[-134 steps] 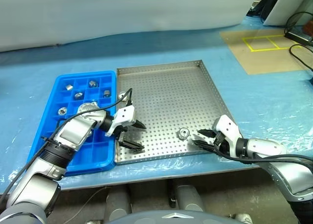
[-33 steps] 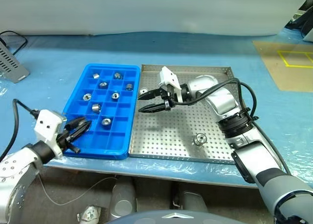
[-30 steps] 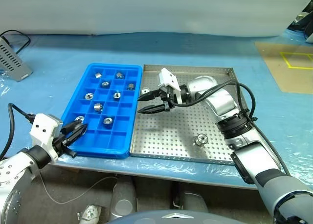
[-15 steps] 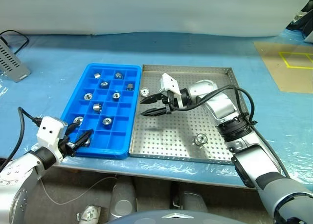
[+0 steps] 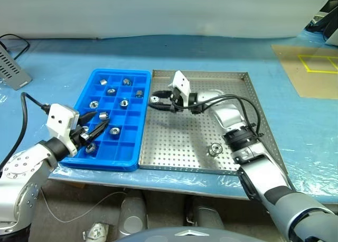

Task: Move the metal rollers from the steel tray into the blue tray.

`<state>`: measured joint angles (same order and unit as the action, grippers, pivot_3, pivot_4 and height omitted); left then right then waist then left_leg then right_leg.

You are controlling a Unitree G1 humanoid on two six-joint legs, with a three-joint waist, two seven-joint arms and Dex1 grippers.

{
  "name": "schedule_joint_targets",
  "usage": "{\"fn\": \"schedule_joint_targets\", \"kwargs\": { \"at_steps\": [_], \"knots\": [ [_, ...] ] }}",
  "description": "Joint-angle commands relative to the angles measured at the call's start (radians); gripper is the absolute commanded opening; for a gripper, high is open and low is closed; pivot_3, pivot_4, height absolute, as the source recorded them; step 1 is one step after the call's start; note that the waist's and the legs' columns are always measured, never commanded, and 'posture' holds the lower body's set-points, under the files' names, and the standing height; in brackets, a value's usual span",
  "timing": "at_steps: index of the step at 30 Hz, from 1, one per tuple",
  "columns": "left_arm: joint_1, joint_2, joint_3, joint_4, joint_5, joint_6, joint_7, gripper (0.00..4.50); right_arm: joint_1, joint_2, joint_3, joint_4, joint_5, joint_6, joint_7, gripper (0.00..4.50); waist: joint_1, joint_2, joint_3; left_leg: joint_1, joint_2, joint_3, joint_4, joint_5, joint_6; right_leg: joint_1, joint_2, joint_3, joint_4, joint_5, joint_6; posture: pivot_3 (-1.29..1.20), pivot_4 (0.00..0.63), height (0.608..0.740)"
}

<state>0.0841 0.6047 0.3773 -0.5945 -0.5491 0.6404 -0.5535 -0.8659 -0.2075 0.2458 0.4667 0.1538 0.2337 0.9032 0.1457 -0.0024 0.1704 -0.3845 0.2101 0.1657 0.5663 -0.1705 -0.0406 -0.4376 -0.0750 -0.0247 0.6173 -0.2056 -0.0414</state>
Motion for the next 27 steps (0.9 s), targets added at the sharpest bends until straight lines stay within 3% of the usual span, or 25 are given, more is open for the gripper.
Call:
{"fn": "schedule_joint_targets", "kwargs": {
  "at_steps": [1, 14, 27],
  "knots": [
    [-0.038, 0.009, -0.028, -0.003, -0.003, -0.001, 0.009, 2.73, -0.04, 0.058, -0.027, 0.095, -0.049, -0.082, -0.127, 2.18, -0.001, 0.0, 0.0, 0.0, 0.0, 0.0, 0.0, 0.0, 0.0, 0.0, 0.0, 0.0, 0.0, 0.0, 0.0, 0.24, 0.15, 0.74],
    [-0.101, 0.034, -0.092, 0.066, 0.034, -0.027, -0.012, 2.73, -0.181, 0.217, -0.143, 0.576, -0.121, -0.316, -0.504, 2.18, -0.023, 0.0, 0.0, 0.0, 0.0, -0.001, 0.002, 0.001, -0.001, -0.001, 0.0, 0.0, 0.005, -0.001, -0.001, 0.22, 0.15, 0.74],
    [-0.115, 0.024, -0.118, 0.11, 0.057, -0.067, -0.02, 2.73, -0.18, 0.296, -0.152, 0.707, -0.173, -0.369, -0.524, 2.18, -0.025, 0.0, 0.0, -0.001, 0.001, -0.001, 0.002, 0.001, -0.001, -0.001, 0.0, -0.001, 0.005, -0.001, -0.001, 0.21, 0.15, 0.74]
  ]
}}
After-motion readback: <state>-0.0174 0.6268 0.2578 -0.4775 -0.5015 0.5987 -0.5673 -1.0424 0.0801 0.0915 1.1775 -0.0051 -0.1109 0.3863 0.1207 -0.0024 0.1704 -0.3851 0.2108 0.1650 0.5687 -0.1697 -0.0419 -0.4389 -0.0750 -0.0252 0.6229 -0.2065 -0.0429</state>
